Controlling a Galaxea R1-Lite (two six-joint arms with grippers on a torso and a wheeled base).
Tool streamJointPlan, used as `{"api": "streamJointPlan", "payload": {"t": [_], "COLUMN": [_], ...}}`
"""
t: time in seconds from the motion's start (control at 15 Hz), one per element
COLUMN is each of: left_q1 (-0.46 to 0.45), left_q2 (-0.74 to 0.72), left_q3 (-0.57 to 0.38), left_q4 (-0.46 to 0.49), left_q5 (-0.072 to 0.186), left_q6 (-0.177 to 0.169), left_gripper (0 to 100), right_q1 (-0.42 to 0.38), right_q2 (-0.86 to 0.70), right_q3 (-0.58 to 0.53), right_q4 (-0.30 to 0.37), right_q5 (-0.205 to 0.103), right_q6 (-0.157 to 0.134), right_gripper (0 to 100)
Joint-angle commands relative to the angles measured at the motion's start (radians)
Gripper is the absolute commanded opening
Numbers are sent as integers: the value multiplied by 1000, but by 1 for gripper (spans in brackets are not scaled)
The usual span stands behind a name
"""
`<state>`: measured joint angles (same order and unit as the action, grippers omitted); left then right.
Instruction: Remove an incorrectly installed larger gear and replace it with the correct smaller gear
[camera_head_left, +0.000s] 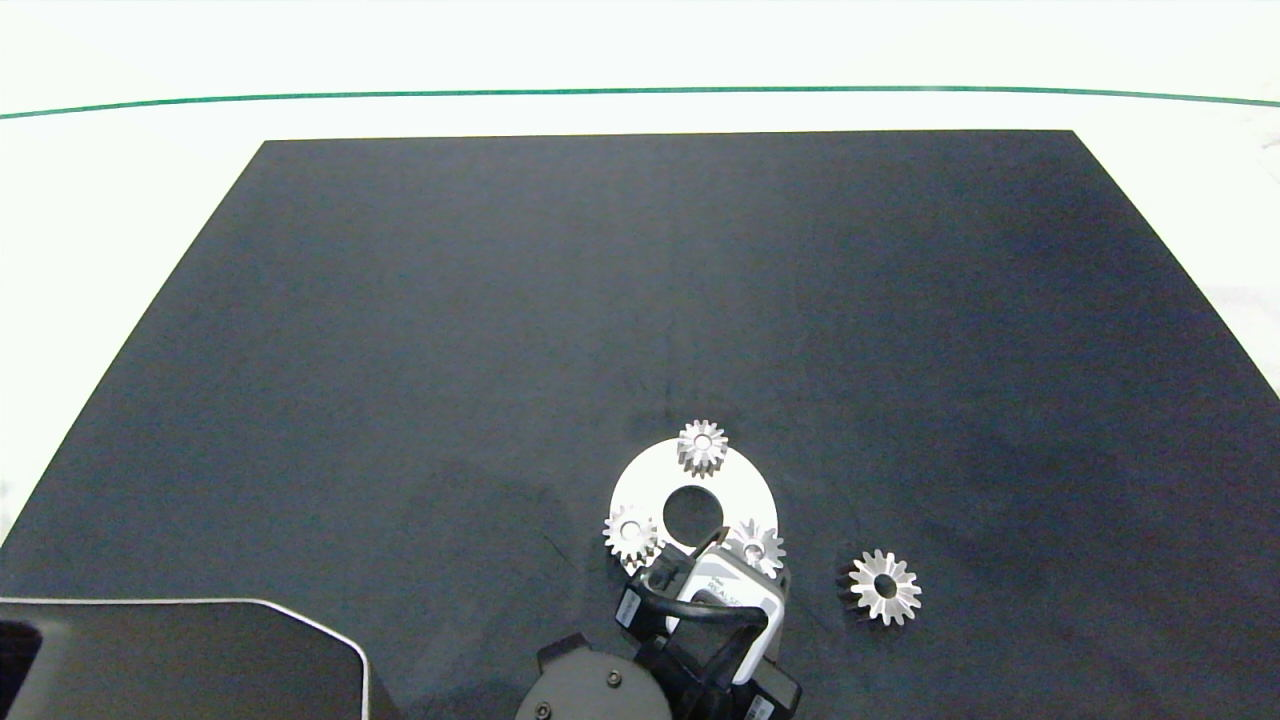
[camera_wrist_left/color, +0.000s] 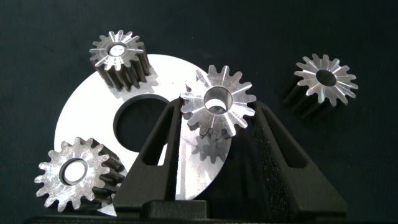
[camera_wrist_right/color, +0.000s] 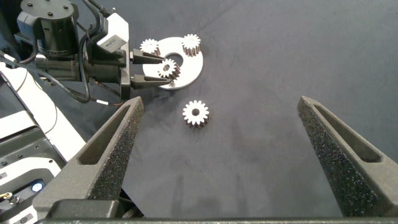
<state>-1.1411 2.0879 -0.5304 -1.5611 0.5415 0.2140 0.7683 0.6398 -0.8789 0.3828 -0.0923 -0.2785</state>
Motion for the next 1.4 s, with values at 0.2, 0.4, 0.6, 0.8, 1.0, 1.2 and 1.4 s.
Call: {"api": "streamJointPlan", "payload": {"t": [0.2, 0.4, 0.6, 0.8, 1.0, 1.2, 1.4], "left_q1": [-11, -9, -9, 0, 3, 3, 4], "left_q2": [-2, 1, 4, 14, 26, 24, 21], "left_q3": [3, 0, 0, -5, -2, -2, 0], "left_q4": [-10, -10, -10, -10, -10, -10, -10], "left_q5": [3, 3, 3, 3, 3, 3, 5], "left_q6": [1, 2, 4, 21, 22, 22, 21], "left_gripper": [16, 16, 16, 16, 16, 16, 100], "right_q1": [0, 0, 0, 0, 0, 0, 2], "right_q2": [3, 3, 3, 3, 6, 6, 6], "right_q3": [0, 0, 0, 1, 1, 1, 1], "right_q4": [2, 2, 2, 2, 2, 2, 2], "right_q5": [0, 0, 0, 0, 0, 0, 0], "right_q6": [-2, -2, -2, -2, -2, -2, -2], "right_gripper": [100, 100, 100, 100, 100, 100, 100]}}
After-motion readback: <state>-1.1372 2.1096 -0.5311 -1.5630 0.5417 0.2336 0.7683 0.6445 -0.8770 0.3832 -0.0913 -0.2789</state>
